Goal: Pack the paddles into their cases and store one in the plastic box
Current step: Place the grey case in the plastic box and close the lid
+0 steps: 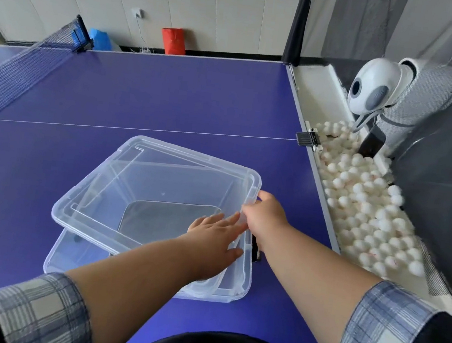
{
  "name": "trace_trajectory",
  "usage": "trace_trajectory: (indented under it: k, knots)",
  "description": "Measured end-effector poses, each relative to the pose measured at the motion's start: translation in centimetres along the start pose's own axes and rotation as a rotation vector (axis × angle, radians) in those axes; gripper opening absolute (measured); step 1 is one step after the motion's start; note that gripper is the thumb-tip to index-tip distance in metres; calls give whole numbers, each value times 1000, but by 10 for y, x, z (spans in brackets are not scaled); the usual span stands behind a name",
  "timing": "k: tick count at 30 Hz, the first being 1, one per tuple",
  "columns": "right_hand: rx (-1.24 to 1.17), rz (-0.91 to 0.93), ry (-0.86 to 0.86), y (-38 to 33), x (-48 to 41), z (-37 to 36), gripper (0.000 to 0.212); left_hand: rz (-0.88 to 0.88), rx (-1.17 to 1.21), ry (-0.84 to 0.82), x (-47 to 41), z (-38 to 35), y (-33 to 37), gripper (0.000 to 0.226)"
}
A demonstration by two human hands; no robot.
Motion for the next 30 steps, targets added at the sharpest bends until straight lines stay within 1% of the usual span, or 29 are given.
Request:
trace_trajectory:
  k: [2,4,6,8,13,17,19,21,23,25,27,28,30]
  knots:
    - [113,53,17,-8,-6,1,46,-11,-20,-8,-7,0,1,61]
    - [218,85,21,-10,-9,1,45,-21,-16,-14,-12,-1,4,60]
    - [331,109,30,-6,-12,2,53,-25,-24,-33,-15,-6,3,60]
    - [363,131,32,-2,-16,3,61,-39,-42,-37,-18,-10,2,60]
    - [285,93,-103,1,-25,-6,63,-93,-16,-16,-29,-12,15,58]
    - [314,109,-166,2,-21,-15,65,-72,-35,131,-20,-12,15,45]
    - [248,81,-181,9,-19,-21,62,-66,-58,185,-15,-14,7,47]
    - [117,38,-192,16,-18,-28,59,-62,-83,220,-14,-13,-2,47]
    - [41,-11,-183,23,-15,-33,58,-56,-112,217,-15,-15,-12,44]
    - [27,-38,-161,27,-13,-36,58,-41,-125,204,-16,-17,-20,45]
    - [30,-53,-131,31,-12,-33,65,-41,-136,200,-17,-19,-24,48]
    - [6,-87,-114,38,-12,-30,74,-49,-148,199,-17,-20,-24,49]
    - [-84,-228,-118,58,-8,-26,95,-60,-175,199,-18,-20,-24,50]
Point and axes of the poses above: each hand's wrist, its own x-axis away from the middle knuckle, its own z-axis out of the back of the hand, y = z × x, the point moved 9 cm from there along -x, towards the middle knuckle, and after that the axes turned 4 degrees about x, right-handed, at the moved point
